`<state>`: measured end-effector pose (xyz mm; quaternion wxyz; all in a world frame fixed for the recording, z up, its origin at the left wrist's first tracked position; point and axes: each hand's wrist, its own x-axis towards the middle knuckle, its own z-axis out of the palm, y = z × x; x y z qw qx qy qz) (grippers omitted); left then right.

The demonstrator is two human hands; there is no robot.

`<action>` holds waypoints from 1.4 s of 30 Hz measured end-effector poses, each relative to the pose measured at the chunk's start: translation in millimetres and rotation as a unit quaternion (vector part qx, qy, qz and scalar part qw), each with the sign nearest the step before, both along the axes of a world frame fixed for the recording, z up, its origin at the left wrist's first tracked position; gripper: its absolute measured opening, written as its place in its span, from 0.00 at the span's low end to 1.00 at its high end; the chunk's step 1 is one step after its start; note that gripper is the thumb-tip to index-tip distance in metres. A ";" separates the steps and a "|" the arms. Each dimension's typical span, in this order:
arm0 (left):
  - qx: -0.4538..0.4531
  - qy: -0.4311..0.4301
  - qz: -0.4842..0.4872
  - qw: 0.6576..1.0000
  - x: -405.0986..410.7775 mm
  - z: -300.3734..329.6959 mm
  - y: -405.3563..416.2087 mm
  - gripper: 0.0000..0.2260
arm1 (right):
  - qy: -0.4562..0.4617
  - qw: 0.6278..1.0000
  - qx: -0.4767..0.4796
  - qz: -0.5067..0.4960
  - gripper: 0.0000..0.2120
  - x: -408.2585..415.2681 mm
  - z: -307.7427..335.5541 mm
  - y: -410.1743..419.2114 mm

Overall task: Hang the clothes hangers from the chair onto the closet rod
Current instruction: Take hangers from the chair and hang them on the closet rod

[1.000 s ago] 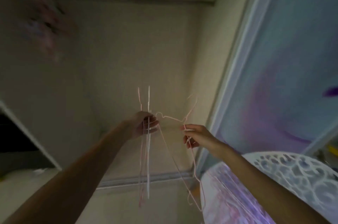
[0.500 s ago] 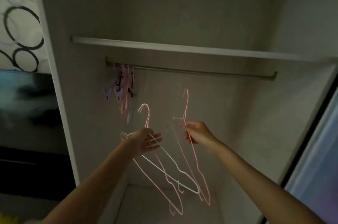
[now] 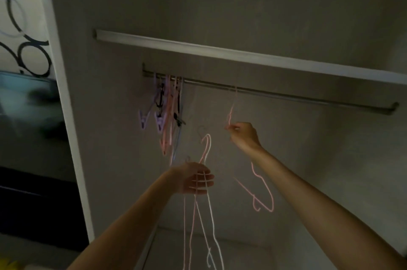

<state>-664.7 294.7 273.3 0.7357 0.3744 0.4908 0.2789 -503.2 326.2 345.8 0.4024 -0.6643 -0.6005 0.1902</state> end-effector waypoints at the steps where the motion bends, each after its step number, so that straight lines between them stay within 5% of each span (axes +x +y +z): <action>1: -0.004 0.016 -0.006 1.000 0.7 1.3 7.1 0.07 | -0.003 1.000 0.000 -0.001 0.14 -2.0 3.7 12.2; 11: -0.014 0.078 -0.034 0.996 -2.4 -3.0 77.6 0.06 | -0.103 0.993 -0.003 -0.061 0.16 -33.3 16.6 116.0; 21: -0.023 0.076 -0.048 0.996 -18.5 -7.2 93.0 0.06 | -0.182 0.976 -0.122 -0.008 0.16 -48.5 -11.9 136.9; 24: -0.028 0.075 -0.049 0.996 -23.8 -12.1 92.7 0.08 | -0.288 0.956 -0.048 -0.030 0.21 -39.8 6.8 128.6; 27: -0.048 0.085 -0.050 0.994 -26.3 -21.1 85.8 0.09 | -0.300 0.950 0.079 -0.042 0.25 -26.9 41.2 124.3; 31: -0.054 0.132 -0.081 0.987 -27.6 -29.9 72.2 0.10 | -0.362 0.931 -0.005 0.041 0.31 -30.6 68.1 133.5; 42: -0.057 0.152 -0.065 0.985 -38.3 -38.6 50.1 0.12 | -0.253 0.957 -0.069 0.122 0.34 -103.5 71.3 135.5</action>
